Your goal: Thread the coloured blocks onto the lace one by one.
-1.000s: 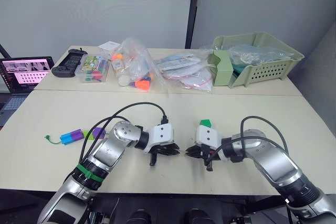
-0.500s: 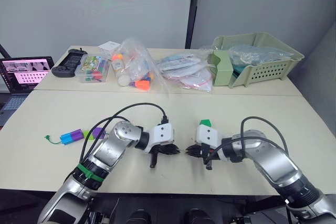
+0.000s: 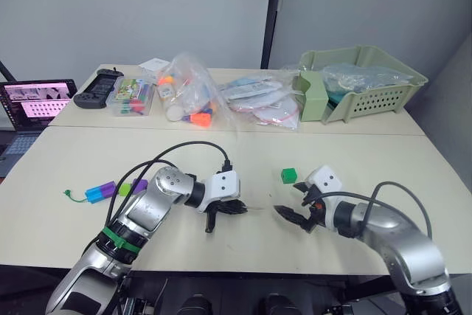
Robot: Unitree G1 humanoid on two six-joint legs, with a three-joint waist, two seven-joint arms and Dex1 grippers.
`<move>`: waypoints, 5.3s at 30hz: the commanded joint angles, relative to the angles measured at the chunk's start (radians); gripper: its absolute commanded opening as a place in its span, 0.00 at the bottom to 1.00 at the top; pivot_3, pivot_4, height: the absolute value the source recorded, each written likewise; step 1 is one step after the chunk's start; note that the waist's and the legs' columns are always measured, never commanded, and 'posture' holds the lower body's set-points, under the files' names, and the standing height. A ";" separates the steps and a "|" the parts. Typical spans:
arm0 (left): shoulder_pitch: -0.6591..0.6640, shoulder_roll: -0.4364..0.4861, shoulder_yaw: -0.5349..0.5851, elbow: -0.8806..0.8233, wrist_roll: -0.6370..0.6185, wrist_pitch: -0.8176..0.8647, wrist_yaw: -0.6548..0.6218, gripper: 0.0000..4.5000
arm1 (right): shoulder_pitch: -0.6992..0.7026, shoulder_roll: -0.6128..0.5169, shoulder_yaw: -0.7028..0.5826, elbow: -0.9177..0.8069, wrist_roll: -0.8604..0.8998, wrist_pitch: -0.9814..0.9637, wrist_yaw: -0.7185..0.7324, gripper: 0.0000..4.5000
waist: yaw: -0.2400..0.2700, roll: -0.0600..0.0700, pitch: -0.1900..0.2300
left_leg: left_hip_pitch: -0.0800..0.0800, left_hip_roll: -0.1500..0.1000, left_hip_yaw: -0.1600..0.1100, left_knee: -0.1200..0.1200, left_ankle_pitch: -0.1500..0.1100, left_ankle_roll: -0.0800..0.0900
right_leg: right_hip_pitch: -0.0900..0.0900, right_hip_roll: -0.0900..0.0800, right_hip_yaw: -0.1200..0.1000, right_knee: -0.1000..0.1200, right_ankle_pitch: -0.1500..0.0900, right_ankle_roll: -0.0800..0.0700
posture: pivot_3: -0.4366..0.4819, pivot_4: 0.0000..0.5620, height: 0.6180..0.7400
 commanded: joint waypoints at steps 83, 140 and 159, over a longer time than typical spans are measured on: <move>0.052 0.116 0.047 -0.189 -0.085 0.099 -0.052 0.00 | -0.336 -0.371 0.280 0.402 0.007 -0.555 0.744 0.99 | -0.026 0.000 0.001 | 0.002 0.000 0.001 -0.005 0.000 -0.001 | 0.001 0.001 0.000 -0.006 0.000 0.001 | 0.48 0.27 1.00; -0.010 0.063 -0.042 -0.233 -0.014 0.266 0.108 0.00 | -0.264 -0.236 0.291 0.406 -0.073 -0.508 0.646 0.26 | 0.002 0.000 0.001 | 0.002 0.000 0.000 -0.004 0.000 -0.001 | 0.002 -0.001 0.000 -0.004 0.000 0.000 | 0.48 0.27 1.00; -0.023 0.043 -0.081 -0.209 -0.007 0.262 0.105 0.00 | -0.262 -0.228 0.297 0.362 -0.071 -0.456 0.621 0.26 | 0.001 0.000 0.001 | 0.002 0.000 0.000 -0.004 0.000 -0.001 | 0.002 -0.001 0.000 -0.004 0.000 0.000 | 0.48 0.27 1.00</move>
